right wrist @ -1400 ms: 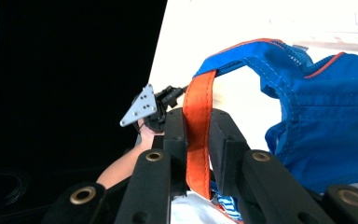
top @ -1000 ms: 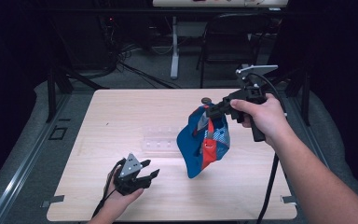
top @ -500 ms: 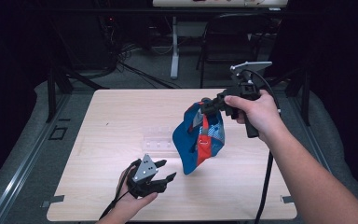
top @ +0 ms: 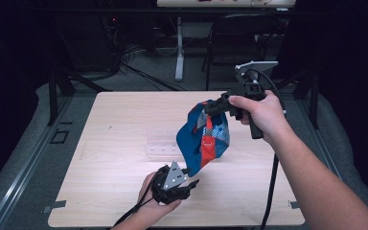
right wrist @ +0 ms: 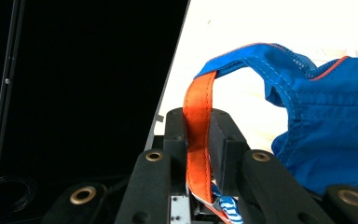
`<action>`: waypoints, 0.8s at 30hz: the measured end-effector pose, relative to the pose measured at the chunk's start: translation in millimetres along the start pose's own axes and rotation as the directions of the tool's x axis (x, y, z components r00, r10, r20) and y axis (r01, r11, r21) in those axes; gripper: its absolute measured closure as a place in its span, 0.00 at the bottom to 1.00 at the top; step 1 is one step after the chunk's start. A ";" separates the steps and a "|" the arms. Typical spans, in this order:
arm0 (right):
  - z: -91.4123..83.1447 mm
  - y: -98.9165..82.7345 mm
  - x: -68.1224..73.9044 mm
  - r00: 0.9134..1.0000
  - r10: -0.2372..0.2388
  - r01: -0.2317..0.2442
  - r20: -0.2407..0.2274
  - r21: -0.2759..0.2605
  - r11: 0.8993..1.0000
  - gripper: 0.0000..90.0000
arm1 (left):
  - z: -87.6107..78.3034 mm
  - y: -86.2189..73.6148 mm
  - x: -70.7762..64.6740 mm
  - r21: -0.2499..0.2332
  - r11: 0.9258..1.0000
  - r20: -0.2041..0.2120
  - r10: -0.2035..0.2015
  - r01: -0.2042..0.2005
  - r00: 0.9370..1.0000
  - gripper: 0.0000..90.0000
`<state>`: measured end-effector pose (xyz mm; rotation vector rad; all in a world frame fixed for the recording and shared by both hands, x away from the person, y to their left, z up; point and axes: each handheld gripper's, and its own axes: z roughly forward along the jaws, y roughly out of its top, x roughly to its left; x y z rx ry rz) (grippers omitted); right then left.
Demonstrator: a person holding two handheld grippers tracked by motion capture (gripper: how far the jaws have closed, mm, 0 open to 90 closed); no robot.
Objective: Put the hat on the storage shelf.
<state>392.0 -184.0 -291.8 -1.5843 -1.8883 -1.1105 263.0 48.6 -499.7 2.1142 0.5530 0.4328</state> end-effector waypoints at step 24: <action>-5.3 -0.6 3.7 1.000 -0.006 0.006 -0.005 -0.007 1.000 0.87 | 5.2 -1.9 3.9 0.011 1.000 -0.049 0.025 -0.025 0.999 0.91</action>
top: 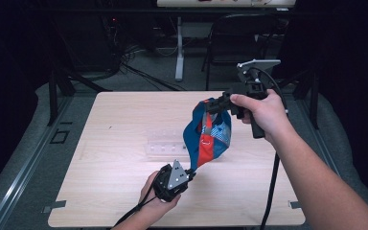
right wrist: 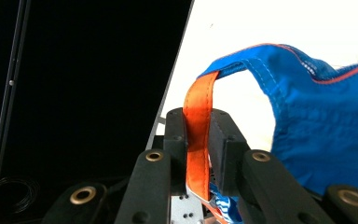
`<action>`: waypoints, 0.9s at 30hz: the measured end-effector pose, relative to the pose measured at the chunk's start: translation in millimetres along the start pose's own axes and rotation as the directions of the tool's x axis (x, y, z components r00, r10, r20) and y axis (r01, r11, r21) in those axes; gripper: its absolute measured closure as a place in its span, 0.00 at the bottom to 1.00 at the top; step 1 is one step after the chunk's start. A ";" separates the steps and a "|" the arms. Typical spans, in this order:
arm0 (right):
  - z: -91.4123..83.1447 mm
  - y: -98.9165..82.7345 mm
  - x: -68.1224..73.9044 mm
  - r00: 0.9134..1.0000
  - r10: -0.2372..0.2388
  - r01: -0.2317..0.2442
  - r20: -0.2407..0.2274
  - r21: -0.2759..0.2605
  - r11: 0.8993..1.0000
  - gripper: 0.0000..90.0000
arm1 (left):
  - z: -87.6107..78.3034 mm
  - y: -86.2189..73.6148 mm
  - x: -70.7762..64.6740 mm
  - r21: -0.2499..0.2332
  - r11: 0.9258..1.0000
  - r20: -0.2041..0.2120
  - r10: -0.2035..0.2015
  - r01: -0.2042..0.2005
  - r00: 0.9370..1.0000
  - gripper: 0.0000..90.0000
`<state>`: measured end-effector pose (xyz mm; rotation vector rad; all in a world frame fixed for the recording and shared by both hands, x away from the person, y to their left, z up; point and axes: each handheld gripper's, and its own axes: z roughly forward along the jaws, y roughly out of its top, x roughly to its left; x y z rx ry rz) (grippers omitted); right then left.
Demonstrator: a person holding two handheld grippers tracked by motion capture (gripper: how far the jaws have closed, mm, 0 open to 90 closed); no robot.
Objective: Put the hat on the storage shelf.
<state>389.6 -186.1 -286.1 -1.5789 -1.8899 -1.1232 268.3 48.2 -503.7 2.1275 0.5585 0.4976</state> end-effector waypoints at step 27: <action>17.1 -6.1 -8.6 0.999 -0.006 0.005 0.034 0.050 0.999 0.87 | -3.0 -14.9 40.3 -0.071 0.997 -0.127 -0.042 0.034 0.991 0.98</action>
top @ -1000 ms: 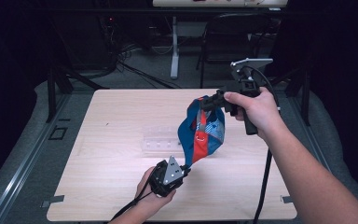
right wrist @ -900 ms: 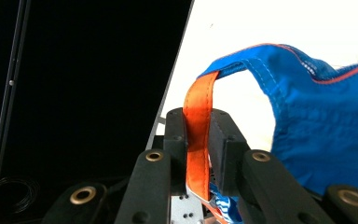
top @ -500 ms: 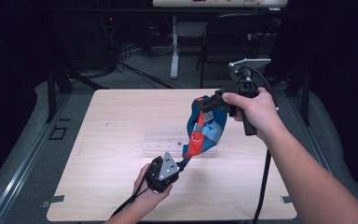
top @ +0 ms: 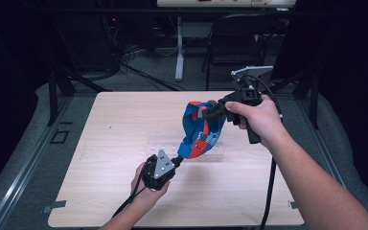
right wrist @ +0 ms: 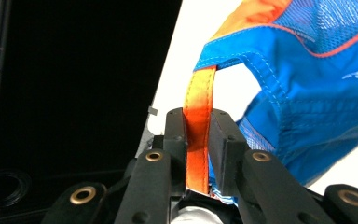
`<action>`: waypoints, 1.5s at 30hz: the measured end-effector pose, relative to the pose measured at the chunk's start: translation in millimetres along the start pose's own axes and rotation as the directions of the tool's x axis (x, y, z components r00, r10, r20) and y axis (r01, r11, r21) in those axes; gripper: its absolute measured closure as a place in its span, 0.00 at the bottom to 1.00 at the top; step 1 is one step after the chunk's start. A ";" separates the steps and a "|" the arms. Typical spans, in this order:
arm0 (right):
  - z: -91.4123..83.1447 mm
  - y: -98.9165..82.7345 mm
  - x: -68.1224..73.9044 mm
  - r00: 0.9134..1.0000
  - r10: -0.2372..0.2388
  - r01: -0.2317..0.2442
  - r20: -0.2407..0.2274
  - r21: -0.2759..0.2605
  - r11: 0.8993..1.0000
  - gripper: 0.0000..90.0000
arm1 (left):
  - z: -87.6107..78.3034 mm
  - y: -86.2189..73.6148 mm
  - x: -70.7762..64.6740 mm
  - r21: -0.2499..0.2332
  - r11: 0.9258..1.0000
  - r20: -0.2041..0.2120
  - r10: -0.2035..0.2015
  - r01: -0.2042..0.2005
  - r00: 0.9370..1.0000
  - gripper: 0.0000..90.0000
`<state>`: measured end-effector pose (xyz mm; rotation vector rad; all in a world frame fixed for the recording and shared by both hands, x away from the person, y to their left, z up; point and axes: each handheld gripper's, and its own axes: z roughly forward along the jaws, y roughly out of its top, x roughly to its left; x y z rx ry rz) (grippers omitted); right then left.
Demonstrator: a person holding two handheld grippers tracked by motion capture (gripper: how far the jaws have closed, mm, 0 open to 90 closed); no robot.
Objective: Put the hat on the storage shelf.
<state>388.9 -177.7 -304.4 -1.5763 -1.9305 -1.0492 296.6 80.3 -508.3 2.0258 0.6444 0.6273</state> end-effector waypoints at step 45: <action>54.1 0.6 -48.1 0.996 0.085 -0.087 0.033 0.070 0.994 0.87 | 33.2 -26.7 22.8 0.030 0.998 0.002 -0.060 0.059 0.998 0.98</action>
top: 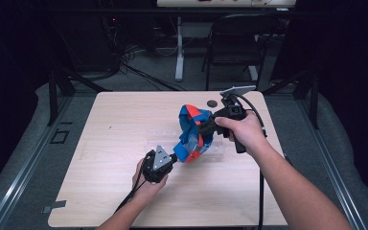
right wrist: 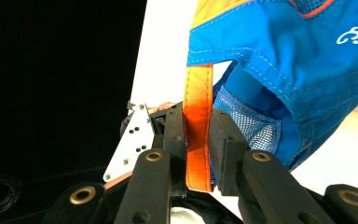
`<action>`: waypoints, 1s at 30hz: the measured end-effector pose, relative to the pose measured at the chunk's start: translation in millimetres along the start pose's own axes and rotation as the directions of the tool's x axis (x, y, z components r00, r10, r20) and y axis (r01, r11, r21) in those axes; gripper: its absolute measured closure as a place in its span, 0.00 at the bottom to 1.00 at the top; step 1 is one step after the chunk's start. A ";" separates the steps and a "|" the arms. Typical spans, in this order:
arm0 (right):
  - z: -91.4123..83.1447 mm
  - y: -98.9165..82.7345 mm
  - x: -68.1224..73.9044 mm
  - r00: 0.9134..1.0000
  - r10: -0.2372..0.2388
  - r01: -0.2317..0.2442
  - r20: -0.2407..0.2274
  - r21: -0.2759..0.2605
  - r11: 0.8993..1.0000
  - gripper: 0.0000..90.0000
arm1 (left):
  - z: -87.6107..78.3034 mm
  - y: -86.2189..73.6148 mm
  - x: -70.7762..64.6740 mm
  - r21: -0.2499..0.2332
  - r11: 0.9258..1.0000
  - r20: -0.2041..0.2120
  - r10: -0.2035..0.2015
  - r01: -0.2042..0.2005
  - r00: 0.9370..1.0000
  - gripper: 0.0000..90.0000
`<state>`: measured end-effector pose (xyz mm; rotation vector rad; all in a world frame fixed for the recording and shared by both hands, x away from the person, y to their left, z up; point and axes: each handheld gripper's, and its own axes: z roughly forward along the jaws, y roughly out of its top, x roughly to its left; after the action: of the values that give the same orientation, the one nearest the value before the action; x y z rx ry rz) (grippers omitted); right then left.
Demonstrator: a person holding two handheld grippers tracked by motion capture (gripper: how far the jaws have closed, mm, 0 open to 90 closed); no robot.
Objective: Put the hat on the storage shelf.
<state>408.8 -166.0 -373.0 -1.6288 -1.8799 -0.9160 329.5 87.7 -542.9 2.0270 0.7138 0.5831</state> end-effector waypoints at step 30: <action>-4.4 -5.7 -34.6 0.998 0.041 -0.039 0.039 -0.045 0.998 0.76 | -1.8 -5.5 4.1 0.013 0.999 0.014 -0.046 0.046 0.999 0.92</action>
<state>408.9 -192.4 -396.5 -1.7167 -1.8587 -0.9206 329.9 94.0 -546.1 2.0189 0.7556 0.5378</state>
